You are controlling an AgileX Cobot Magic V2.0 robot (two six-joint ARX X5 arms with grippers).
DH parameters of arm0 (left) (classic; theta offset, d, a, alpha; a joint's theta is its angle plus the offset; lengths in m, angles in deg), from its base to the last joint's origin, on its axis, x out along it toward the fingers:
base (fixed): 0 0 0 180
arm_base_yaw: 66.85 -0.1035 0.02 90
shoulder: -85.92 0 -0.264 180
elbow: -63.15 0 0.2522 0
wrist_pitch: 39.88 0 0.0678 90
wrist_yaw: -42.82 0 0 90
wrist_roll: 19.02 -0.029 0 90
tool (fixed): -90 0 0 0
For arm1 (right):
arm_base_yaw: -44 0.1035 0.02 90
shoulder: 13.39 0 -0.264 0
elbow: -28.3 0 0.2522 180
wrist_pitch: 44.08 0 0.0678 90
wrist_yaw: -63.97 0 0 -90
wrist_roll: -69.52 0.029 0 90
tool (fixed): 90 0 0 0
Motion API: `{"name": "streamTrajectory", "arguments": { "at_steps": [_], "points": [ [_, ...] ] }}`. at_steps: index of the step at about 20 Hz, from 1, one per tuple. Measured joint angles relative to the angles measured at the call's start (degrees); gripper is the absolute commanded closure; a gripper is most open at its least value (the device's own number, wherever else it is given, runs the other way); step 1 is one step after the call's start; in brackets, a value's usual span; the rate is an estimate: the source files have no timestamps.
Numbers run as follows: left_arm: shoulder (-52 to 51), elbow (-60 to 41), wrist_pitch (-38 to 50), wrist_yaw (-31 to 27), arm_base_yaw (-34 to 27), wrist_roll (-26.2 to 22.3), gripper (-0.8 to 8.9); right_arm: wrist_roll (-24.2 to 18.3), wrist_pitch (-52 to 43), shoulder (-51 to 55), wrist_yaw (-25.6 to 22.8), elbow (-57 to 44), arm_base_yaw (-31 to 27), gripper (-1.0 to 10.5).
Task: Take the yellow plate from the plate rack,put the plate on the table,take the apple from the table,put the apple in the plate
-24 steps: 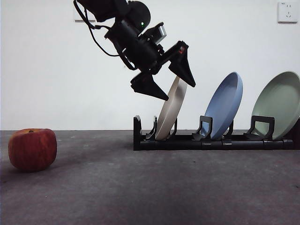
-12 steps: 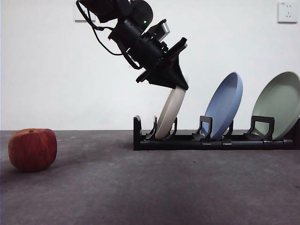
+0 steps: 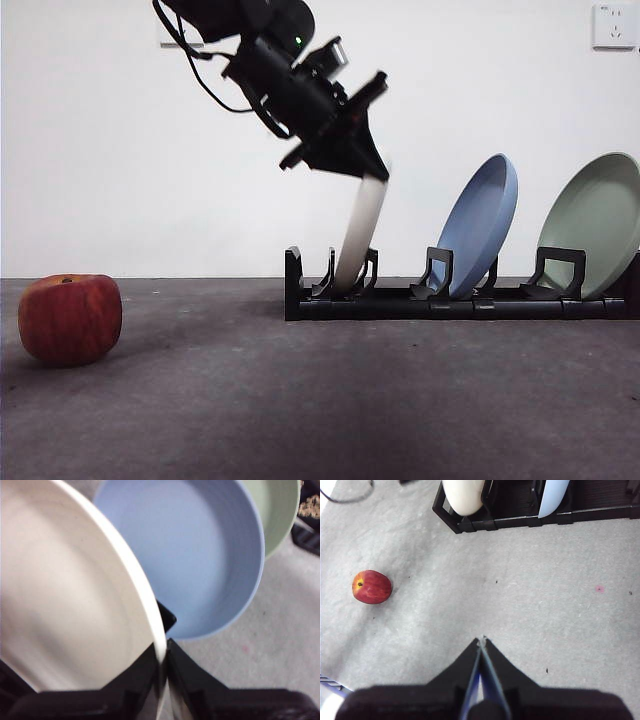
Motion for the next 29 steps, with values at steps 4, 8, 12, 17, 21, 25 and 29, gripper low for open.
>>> {"name": "streamTrajectory", "arguments": {
  "at_steps": [4,8,12,17,21,25,29],
  "points": [
    [0.0,10.4,-2.1,0.8,-1.8,2.7,8.2,-0.1,0.0,0.0,0.0,0.0,0.0,9.5],
    [-0.4,22.9,-13.1,0.9,-2.6,3.2,8.2,-0.1,0.0,0.0,0.0,0.0,0.0,9.5],
    [-5.4,27.5,-28.9,0.8,-2.0,-2.4,8.2,-0.1,0.0,0.0,0.0,0.0,0.0,9.5],
    [-11.6,27.5,-44.7,0.7,0.2,-11.7,8.19,-0.1,-2.2,0.0,0.0,0.0,0.0,9.5],
    [-15.7,27.2,-46.6,0.2,0.3,-13.5,8.19,0.3,-3.0,-0.4,0.0,0.0,0.0,9.5],
    [-26.1,17.7,-46.1,-5.3,6.4,-14.1,8.19,0.6,-2.4,-0.7,0.0,0.0,0.0,9.5],
    [-37.3,-1.1,-46.2,-11.9,16.0,-15.5,8.19,0.6,-1.8,-0.7,0.0,0.0,0.0,9.5]
  ]
}}
